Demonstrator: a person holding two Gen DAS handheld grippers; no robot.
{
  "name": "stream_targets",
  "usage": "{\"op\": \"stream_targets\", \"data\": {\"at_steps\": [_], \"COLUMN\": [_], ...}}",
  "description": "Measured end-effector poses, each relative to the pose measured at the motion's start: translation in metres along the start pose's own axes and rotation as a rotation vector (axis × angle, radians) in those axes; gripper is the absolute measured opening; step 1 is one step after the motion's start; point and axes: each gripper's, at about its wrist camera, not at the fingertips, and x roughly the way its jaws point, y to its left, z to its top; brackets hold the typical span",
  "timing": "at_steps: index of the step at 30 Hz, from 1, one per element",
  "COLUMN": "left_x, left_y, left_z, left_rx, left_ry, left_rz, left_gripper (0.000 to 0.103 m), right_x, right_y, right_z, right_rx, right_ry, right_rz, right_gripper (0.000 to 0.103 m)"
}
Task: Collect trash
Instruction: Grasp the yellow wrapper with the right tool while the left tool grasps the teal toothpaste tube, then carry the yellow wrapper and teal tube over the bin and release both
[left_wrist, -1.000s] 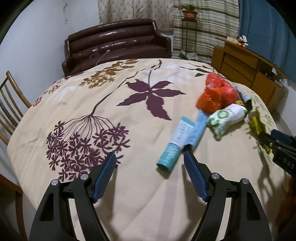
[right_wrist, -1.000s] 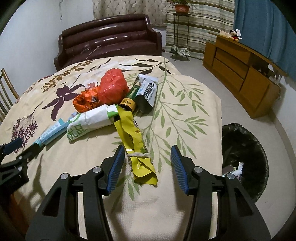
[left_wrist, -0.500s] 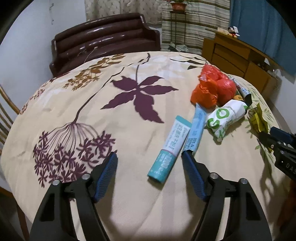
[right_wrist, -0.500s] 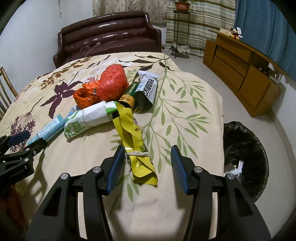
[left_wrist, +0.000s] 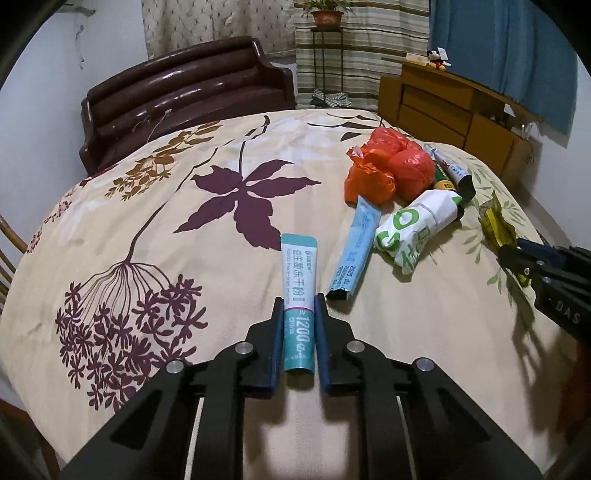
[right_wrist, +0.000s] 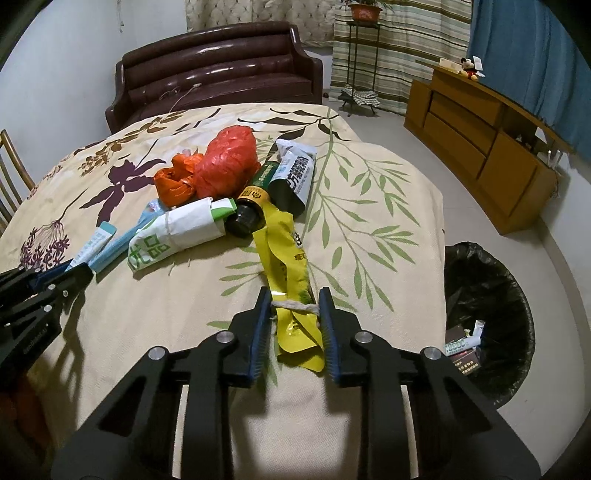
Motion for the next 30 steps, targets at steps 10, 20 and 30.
{"op": "stream_targets", "data": {"at_steps": [10, 20, 30], "left_x": [-0.012, -0.036, -0.053], "left_y": [0.008, -0.005, -0.041], "left_z": [-0.004, -0.003, 0.002], "left_rx": [-0.074, -0.107, -0.078], "left_ry": [-0.034, -0.103, -0.157], "left_rz": [-0.004, -0.009, -0.049], "left_gripper": [0.015, 0.015, 0.015], "right_x": [-0.009, -0.029, -0.049], "right_y": [-0.001, -0.011, -0.043], "right_z": [-0.006, -0.01, -0.019], "right_rx": [0.012, 0.032, 0.085], "right_ry": [-0.025, -0.072, -0.11], "right_rz": [-0.001, -0.02, -0.061], "right_gripper": [0.025, 0.025, 0.025]}}
